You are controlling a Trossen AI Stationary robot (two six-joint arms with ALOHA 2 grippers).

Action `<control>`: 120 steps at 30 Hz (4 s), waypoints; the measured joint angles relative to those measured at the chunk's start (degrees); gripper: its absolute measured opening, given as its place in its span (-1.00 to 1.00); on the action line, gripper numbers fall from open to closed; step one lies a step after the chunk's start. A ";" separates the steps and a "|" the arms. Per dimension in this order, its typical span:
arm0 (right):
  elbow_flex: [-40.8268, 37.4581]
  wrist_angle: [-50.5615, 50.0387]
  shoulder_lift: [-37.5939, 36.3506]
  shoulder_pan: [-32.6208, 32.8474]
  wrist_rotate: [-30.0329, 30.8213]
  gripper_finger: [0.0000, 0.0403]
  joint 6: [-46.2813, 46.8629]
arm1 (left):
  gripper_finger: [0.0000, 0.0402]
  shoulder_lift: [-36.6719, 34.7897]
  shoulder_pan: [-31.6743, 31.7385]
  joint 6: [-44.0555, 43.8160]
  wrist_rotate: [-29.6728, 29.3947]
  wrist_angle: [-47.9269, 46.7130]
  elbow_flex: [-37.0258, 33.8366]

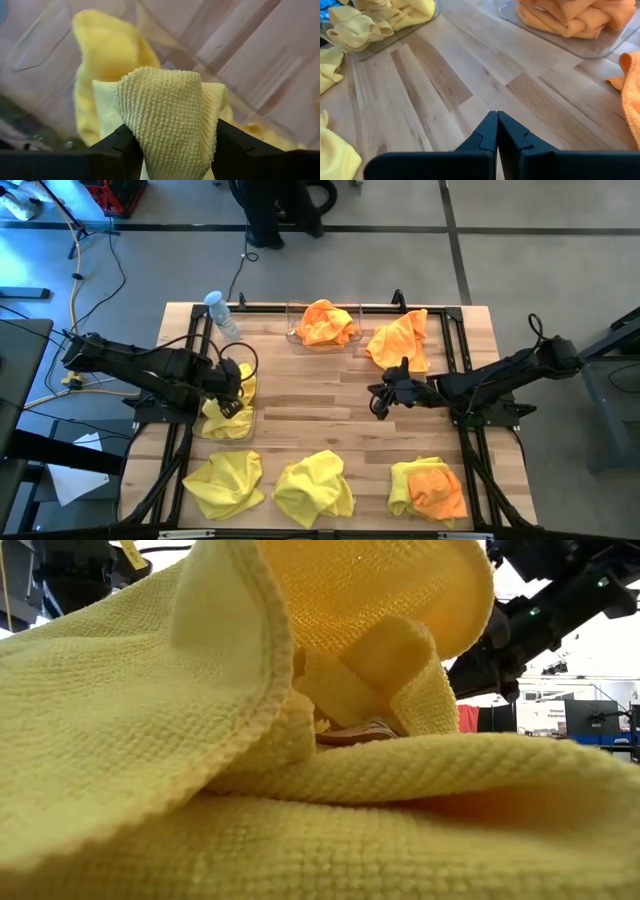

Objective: Sort microfiber towel by color & place in baskets
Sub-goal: Put the yellow microfiber towel into the bottom transparent bin

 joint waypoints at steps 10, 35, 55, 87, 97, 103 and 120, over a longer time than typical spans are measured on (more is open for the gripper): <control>0.00 -0.15 0.04 0.61 0.09 -1.00 -0.37 | 0.21 0.01 0.00 -0.08 -0.27 1.00 0.00; 0.02 -0.37 0.04 0.61 -0.02 -1.00 -0.02 | 0.47 0.95 -6.13 0.47 4.47 10.21 0.75; 0.07 -0.42 0.04 0.61 0.00 -1.00 0.17 | 0.47 2.24 3.02 -1.58 3.00 12.06 -18.06; 0.07 -0.61 0.06 0.61 0.00 -1.00 0.07 | 0.46 1.66 -10.98 -11.12 -9.09 1.98 1.88; 0.07 -0.63 0.07 0.61 0.00 -1.00 0.03 | 0.44 7.42 -18.06 -21.33 -11.23 1.56 5.95; 0.07 -0.66 0.07 0.61 0.00 -1.00 0.02 | 0.44 15.17 -22.83 -27.28 -9.14 -2.50 11.56; 0.07 -0.91 0.07 0.60 -0.01 -1.00 0.02 | 0.44 33.19 -36.68 -50.35 7.31 -3.20 22.88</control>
